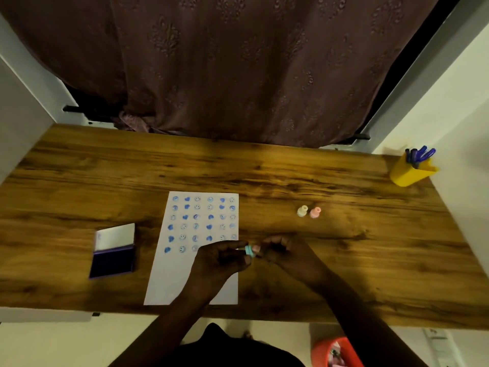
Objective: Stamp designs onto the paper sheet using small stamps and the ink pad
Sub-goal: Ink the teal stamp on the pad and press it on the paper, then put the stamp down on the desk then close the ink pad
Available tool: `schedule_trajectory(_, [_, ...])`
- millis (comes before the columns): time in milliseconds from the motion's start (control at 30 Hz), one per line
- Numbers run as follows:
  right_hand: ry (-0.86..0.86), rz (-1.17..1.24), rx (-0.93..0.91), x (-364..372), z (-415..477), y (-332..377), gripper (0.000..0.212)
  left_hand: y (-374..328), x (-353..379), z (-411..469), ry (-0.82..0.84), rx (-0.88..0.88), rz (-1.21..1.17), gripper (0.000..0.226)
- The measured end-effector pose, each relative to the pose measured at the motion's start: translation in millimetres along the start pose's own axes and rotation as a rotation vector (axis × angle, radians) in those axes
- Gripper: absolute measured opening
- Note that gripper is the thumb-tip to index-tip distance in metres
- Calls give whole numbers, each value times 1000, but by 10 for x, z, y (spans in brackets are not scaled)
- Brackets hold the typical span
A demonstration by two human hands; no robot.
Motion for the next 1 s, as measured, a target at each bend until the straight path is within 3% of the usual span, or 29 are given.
schedule_trajectory(133, [-64,-222,-54,-426,309,17,24,72,36,44,-46,-23,35,45])
schedule_trajectory(300, [-243,-721,-28,-914,715,-56,26,96,-90,15,-134,-11,-1,51])
schedule_trajectory(433, [-286,-1033,-27,-975,909,-124,35,123,-214,-39,-202,-27,66,46])
schedule_trajectory(600, [-277,-1122,-61,-930,1026,-161,32,144,-314,-129,-277,-35,19,43])
schedule_trajectory(867, [-257,-1134,-57,-888,1029,-162,31,147,-258,-130,-266,12,-20,55])
schedule_trajectory(1000, [-255,-1148,-77,-885,985,-94,35,127,-261,-132,-266,16,19,49])
Point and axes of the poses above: each hand's wrist, its own z-axis towards the middle knuckle, its own x-axis out of the palm, y = z × x, the point moved 9 cm from there along z, towards the middle knuckle, and after that the axes turned 12 degrees about -z, right-handed, at the moved point
